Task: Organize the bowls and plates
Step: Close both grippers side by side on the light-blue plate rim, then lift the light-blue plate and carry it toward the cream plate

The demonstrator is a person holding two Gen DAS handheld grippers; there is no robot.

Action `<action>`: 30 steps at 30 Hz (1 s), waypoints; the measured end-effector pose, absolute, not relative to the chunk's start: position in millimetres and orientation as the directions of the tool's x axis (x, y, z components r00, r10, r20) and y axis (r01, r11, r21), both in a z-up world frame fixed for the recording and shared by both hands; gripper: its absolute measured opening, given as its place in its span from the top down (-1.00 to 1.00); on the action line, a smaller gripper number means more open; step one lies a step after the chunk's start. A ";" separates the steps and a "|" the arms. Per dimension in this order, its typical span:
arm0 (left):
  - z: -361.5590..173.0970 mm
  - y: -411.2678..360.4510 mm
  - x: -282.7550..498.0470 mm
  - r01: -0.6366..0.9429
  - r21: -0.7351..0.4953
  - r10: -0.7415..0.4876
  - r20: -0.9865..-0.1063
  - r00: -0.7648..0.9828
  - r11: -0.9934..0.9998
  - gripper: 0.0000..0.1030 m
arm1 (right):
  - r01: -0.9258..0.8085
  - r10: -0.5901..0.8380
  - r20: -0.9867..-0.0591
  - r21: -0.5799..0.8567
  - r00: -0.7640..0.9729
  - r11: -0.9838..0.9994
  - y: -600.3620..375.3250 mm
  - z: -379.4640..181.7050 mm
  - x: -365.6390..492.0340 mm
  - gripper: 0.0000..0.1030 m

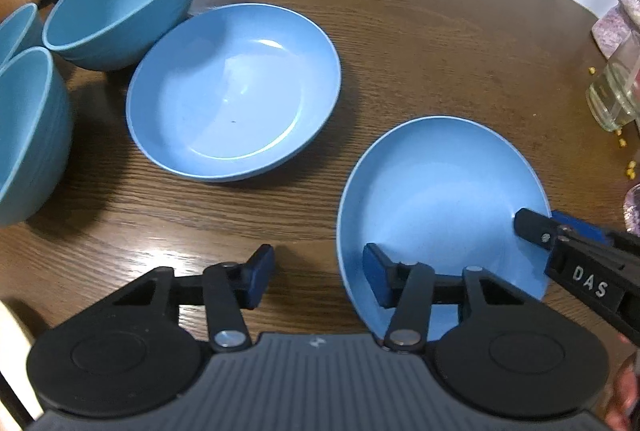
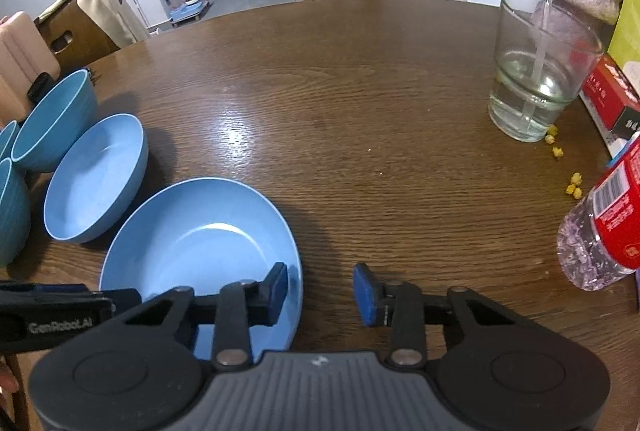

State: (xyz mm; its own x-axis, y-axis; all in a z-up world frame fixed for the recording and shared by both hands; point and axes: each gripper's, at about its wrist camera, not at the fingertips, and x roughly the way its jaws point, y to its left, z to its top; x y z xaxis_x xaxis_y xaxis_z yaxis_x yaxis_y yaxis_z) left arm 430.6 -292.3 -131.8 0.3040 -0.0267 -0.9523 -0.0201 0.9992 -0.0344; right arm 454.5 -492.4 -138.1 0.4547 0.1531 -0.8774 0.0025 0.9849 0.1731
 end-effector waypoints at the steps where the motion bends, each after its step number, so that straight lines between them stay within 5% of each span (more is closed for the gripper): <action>1: -131.8 -293.5 431.1 -0.018 -0.040 -0.033 -0.952 0.306 0.999 0.11 | 0.006 0.167 -0.874 0.191 0.456 0.982 -493.5 -138.9 454.5 0.49; 8: -131.9 -299.9 432.1 0.005 -0.086 -0.083 -0.946 0.314 0.996 0.64 | 0.010 0.222 -0.857 0.256 0.465 0.967 -494.7 -141.3 451.5 0.80; 30: -125.1 -301.8 424.6 0.012 -0.074 -0.073 -0.939 0.337 0.997 0.67 | 0.032 0.235 -0.834 0.289 0.500 0.957 -494.5 -141.6 435.7 0.88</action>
